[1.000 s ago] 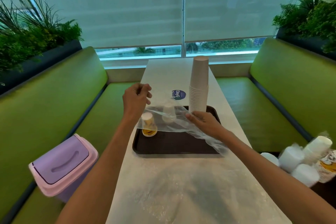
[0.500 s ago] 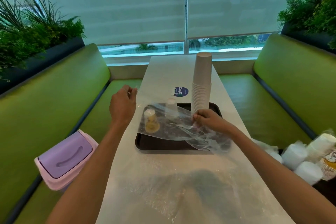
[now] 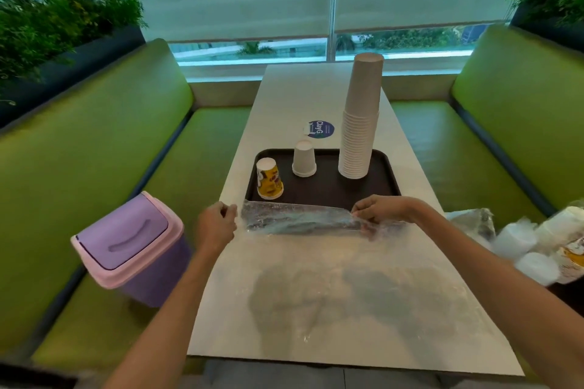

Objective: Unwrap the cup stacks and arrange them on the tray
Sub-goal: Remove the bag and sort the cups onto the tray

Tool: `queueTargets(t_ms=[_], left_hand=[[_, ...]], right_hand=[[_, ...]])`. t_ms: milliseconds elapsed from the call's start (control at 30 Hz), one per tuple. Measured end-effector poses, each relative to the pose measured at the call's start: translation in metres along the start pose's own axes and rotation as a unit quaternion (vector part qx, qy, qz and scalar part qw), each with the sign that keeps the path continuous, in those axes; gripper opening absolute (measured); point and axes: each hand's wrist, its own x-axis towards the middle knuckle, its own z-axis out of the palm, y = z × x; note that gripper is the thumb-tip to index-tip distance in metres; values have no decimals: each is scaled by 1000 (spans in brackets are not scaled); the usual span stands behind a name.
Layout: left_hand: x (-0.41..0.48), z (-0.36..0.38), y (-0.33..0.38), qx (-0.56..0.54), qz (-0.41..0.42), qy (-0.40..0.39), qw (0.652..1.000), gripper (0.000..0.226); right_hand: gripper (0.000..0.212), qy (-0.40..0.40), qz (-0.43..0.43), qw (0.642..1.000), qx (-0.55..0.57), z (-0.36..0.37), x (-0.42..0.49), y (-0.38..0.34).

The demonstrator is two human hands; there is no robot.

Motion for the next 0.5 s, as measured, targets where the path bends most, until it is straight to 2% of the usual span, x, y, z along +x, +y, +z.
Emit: queueTargets(t_ms=[100, 233, 333, 500], left_hand=[[-12, 6, -14, 59, 14, 18, 998, 30], [-22, 13, -38, 49, -28, 0, 998, 32], [-28, 15, -50, 41, -71, -22, 996, 33], [-38, 22, -65, 93, -61, -8, 994, 24]], right_hand=[[24, -41, 46, 998, -11, 6, 7, 1], [22, -68, 100, 991, -56, 19, 20, 11], [22, -64, 124, 988, -64, 29, 30, 19], [25, -64, 145, 985, -69, 46, 41, 20]])
